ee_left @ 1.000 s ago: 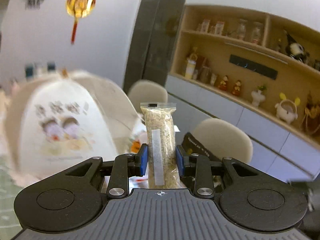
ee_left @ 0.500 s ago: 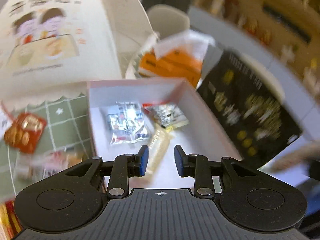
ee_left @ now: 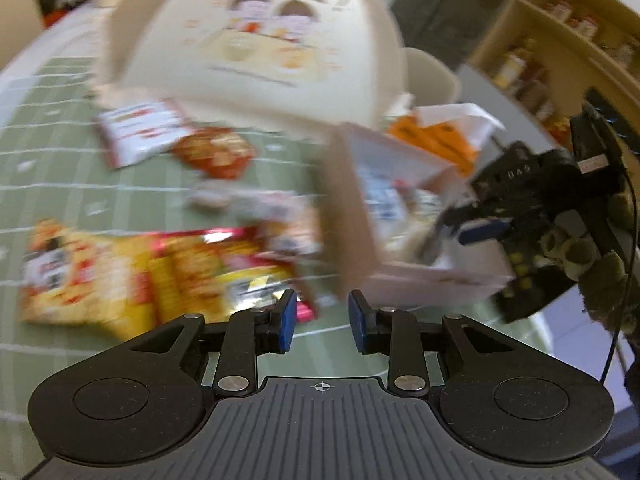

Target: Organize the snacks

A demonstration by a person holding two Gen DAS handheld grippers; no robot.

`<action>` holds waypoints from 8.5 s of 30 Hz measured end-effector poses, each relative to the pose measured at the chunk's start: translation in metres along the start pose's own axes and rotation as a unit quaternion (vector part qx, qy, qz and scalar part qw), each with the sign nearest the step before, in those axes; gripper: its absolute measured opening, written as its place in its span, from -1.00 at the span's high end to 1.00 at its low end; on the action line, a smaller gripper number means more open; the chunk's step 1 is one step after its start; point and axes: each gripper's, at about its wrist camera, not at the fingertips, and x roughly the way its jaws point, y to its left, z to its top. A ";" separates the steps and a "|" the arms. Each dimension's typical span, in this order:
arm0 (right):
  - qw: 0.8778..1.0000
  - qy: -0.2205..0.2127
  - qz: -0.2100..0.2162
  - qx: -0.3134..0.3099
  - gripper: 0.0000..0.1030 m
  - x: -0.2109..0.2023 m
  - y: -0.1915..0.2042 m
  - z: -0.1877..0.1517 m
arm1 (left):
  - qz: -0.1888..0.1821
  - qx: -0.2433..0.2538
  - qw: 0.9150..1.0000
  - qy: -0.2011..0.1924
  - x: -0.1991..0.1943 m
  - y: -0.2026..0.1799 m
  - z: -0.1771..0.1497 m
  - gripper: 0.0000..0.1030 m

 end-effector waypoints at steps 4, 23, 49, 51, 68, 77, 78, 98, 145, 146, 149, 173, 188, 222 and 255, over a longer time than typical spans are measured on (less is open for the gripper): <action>0.995 -0.052 -0.056 -0.060 0.27 0.001 0.030 -0.005 | 0.046 -0.030 0.998 0.000 -0.017 0.037 -0.003 0.38; 0.956 -0.053 -0.065 -0.281 -0.06 0.134 0.222 -0.027 | -0.006 -0.012 0.997 0.079 -0.017 0.082 -0.016 0.38; 0.959 -0.121 -0.012 -0.257 0.07 0.041 0.143 -0.181 | 0.078 -0.041 0.996 0.028 -0.013 0.085 0.053 0.38; 0.958 -0.142 -0.025 -0.249 0.06 0.033 0.136 -0.187 | 0.070 -0.013 0.996 0.049 0.004 0.073 0.063 0.38; 0.962 -0.167 -0.079 -0.202 0.01 0.011 0.078 -0.234 | 0.156 0.148 0.973 0.081 0.089 0.032 0.059 -0.11; 0.961 -0.196 -0.060 -0.184 -0.07 0.031 0.104 -0.195 | 0.070 0.110 0.991 0.028 0.060 0.057 0.109 -0.01; 0.961 -0.195 -0.061 -0.185 -0.07 0.034 0.108 -0.194 | 0.067 0.110 0.991 0.026 0.066 0.058 0.124 -0.01; 0.954 -0.222 -0.101 -0.174 -0.45 0.058 0.106 -0.198 | -0.019 0.122 0.987 0.098 0.126 0.058 0.112 0.11; 0.928 -0.262 -0.140 -0.227 -0.77 0.014 0.003 -0.270 | 0.058 0.195 0.977 0.070 0.060 -0.081 -0.032 0.11; 0.927 -0.262 -0.138 -0.229 -0.77 0.014 0.002 -0.272 | 0.064 0.193 0.976 0.074 0.065 -0.084 -0.031 0.11; 0.929 -0.267 -0.127 -0.224 -0.78 0.012 -0.006 -0.276 | 0.083 0.210 0.970 0.089 0.080 -0.098 -0.035 0.03; 0.932 -0.274 -0.112 -0.207 -0.86 0.013 -0.012 -0.279 | 0.064 0.091 0.990 0.089 0.080 -0.052 -0.017 -0.25; 0.936 -0.261 -0.113 -0.209 -0.91 0.013 -0.012 -0.274 | 0.053 0.208 0.974 0.071 0.086 -0.072 -0.041 -0.47; 0.942 -0.198 -0.053 -0.266 -0.31 -0.047 0.029 -0.265 | 0.074 0.113 0.987 0.087 0.002 -0.051 -0.078 -0.46; 0.894 -0.342 -0.075 -0.280 -0.07 -0.168 0.053 -0.221 | -0.058 0.143 0.984 -0.089 -0.073 -0.121 0.087 -0.47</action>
